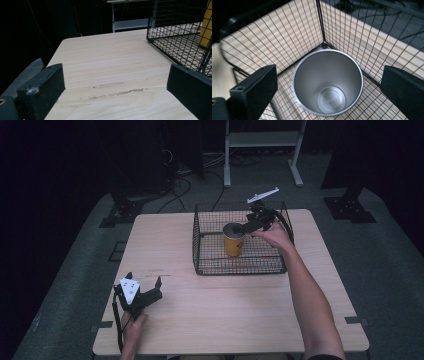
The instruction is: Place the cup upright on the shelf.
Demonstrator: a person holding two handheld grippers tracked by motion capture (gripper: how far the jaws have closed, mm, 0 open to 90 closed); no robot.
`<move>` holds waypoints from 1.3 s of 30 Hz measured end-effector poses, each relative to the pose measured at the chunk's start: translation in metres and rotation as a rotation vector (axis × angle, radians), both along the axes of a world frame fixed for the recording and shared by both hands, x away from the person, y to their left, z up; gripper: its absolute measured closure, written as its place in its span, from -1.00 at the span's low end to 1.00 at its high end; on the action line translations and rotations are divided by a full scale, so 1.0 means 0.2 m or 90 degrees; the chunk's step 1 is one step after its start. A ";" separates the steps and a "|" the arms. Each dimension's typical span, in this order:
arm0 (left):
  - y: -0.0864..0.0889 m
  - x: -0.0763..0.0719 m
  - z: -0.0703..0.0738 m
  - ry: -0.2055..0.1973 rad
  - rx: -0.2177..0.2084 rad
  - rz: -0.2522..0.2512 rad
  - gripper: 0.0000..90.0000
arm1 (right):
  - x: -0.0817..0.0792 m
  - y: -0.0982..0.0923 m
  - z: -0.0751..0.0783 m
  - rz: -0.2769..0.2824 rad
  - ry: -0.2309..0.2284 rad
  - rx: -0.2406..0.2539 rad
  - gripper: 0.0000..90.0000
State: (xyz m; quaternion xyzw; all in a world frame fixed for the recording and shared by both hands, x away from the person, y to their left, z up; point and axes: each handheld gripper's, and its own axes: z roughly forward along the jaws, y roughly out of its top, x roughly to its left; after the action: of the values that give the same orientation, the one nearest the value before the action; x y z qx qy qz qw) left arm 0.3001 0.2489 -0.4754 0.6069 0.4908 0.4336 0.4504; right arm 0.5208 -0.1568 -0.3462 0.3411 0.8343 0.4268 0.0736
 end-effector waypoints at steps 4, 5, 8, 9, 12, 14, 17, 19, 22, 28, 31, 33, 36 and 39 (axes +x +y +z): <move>0.00 0.00 0.00 -0.001 0.002 0.000 -0.98 | -0.03 -0.05 0.04 -0.004 -0.005 0.007 -0.98; 0.00 0.00 0.00 0.000 0.003 0.000 -0.98 | -0.05 -0.08 0.05 -0.004 -0.007 0.018 -0.98; 0.00 0.00 0.00 0.001 0.002 0.001 -0.98 | -0.09 -0.12 0.07 -0.004 -0.006 0.031 -0.98; 0.00 0.00 0.00 0.002 0.001 0.001 -0.98 | -0.10 -0.14 0.07 -0.006 -0.007 0.037 -0.98; 0.00 0.00 0.00 0.001 0.001 -0.002 -0.98 | -0.15 -0.18 0.07 -0.011 -0.012 0.041 -0.98; -0.01 0.00 0.00 0.001 0.000 -0.001 -0.98 | -0.18 -0.21 0.08 -0.009 -0.010 0.054 -0.98; 0.00 -0.01 0.00 0.000 0.000 -0.002 -0.98 | -0.22 -0.25 0.09 -0.013 -0.015 0.058 -0.98; 0.00 -0.01 0.00 0.001 0.001 -0.002 -0.98 | -0.24 -0.27 0.09 -0.018 -0.017 0.053 -0.98; 0.00 0.00 0.00 0.000 0.001 -0.002 -0.98 | -0.28 -0.31 0.10 -0.017 -0.021 0.060 -0.98; 0.00 0.00 0.00 0.001 0.000 -0.002 -0.98 | -0.33 -0.38 0.11 -0.020 -0.027 0.072 -0.98; 0.00 0.00 0.00 0.000 0.001 -0.002 -0.98 | -0.36 -0.41 0.11 -0.023 -0.028 0.078 -0.98; 0.00 0.00 0.00 0.000 0.000 -0.002 -0.98 | -0.39 -0.42 0.10 -0.024 -0.031 0.080 -0.98; 0.00 0.00 0.00 0.000 0.000 -0.003 -0.98 | -0.42 -0.43 0.10 -0.020 -0.030 0.071 -0.98; -0.01 0.00 0.00 0.001 0.001 -0.004 -0.98 | -0.44 -0.44 0.09 -0.018 -0.032 0.074 -0.98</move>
State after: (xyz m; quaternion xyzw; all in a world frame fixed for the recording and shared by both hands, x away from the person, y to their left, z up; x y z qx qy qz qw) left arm 0.2993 0.2478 -0.4755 0.6088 0.4889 0.4325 0.4509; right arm 0.4320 -0.2441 -0.3276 0.3456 0.8012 0.4820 0.0802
